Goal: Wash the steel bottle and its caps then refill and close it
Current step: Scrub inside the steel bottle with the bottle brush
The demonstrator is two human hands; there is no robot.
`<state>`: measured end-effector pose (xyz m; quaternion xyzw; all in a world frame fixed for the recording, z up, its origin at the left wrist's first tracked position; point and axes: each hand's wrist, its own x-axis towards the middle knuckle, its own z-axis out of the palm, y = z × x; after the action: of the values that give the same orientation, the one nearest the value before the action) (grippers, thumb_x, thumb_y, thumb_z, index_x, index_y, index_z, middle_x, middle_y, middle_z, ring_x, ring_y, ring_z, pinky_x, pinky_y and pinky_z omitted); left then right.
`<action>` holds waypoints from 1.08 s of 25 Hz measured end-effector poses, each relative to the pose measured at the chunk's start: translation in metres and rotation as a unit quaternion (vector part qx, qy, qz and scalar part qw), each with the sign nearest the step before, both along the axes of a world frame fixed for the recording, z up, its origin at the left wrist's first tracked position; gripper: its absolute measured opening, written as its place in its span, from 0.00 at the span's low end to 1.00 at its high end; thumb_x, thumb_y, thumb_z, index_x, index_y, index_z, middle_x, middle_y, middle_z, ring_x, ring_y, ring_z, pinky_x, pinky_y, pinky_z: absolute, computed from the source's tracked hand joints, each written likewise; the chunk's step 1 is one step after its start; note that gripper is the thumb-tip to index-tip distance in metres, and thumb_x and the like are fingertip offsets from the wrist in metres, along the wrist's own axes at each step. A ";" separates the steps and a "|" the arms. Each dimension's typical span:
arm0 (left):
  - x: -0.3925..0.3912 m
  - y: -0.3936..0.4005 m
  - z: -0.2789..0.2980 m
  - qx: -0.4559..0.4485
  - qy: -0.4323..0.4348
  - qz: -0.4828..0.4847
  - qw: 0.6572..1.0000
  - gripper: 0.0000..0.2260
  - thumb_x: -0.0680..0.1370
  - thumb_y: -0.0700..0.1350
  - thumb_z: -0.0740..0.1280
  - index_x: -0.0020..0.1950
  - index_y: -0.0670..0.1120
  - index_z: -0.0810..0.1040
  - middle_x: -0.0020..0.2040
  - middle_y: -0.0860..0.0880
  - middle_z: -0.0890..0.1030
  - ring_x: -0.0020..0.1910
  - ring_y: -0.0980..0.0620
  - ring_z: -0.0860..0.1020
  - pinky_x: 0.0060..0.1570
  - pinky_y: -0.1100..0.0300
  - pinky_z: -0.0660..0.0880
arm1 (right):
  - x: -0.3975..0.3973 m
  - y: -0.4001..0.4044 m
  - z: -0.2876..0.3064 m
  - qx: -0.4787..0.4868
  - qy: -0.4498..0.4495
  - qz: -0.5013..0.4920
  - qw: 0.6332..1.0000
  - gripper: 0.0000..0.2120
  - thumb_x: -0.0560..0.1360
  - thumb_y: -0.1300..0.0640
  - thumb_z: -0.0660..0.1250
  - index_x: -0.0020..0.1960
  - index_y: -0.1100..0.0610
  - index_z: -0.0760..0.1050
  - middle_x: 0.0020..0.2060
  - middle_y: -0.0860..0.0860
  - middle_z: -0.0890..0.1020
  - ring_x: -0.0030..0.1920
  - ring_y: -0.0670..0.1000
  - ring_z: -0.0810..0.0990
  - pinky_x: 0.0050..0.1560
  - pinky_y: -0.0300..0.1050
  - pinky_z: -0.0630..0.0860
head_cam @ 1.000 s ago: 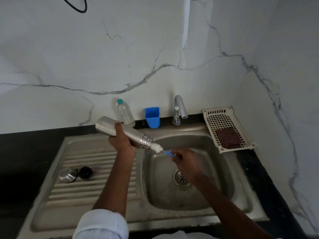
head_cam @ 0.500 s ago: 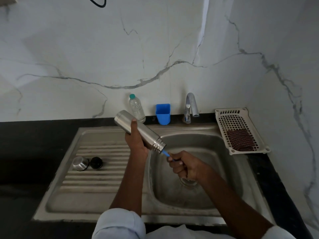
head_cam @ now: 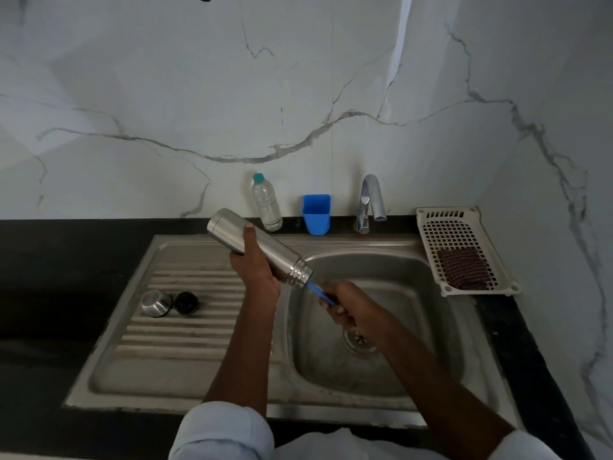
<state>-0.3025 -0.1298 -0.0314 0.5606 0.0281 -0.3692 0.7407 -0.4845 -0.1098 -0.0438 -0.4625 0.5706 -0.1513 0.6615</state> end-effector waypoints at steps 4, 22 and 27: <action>0.000 0.007 0.005 0.006 0.003 0.013 1.000 0.25 0.75 0.55 0.77 0.66 0.45 0.75 0.57 0.44 0.84 0.53 0.44 0.85 0.52 0.45 0.84 | -0.006 0.029 -0.025 -0.534 0.272 0.033 0.800 0.11 0.80 0.45 0.67 0.44 0.50 0.79 0.35 0.46 0.80 0.33 0.49 0.78 0.33 0.43 0.70; 0.029 0.005 0.021 -0.150 0.047 0.027 0.987 0.36 0.71 0.63 0.74 0.70 0.41 0.75 0.53 0.37 0.83 0.48 0.38 0.86 0.45 0.47 0.84 | -0.042 0.000 -0.032 -0.164 -0.069 -0.045 0.983 0.19 0.79 0.68 0.66 0.32 0.55 0.77 0.27 0.52 0.73 0.30 0.48 0.70 0.36 0.46 0.63; 0.012 0.001 0.009 -0.102 0.044 0.016 0.994 0.32 0.76 0.62 0.73 0.71 0.43 0.73 0.60 0.34 0.83 0.48 0.40 0.86 0.45 0.46 0.85 | -0.016 -0.012 -0.018 -0.383 0.171 0.116 0.900 0.17 0.85 0.56 0.62 0.40 0.58 0.81 0.33 0.51 0.77 0.35 0.52 0.76 0.40 0.49 0.71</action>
<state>-0.2908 -0.1289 -0.0223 0.4644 0.0318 -0.3826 0.7980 -0.5004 -0.1215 -0.0623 -0.7620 0.5150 -0.1993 0.3382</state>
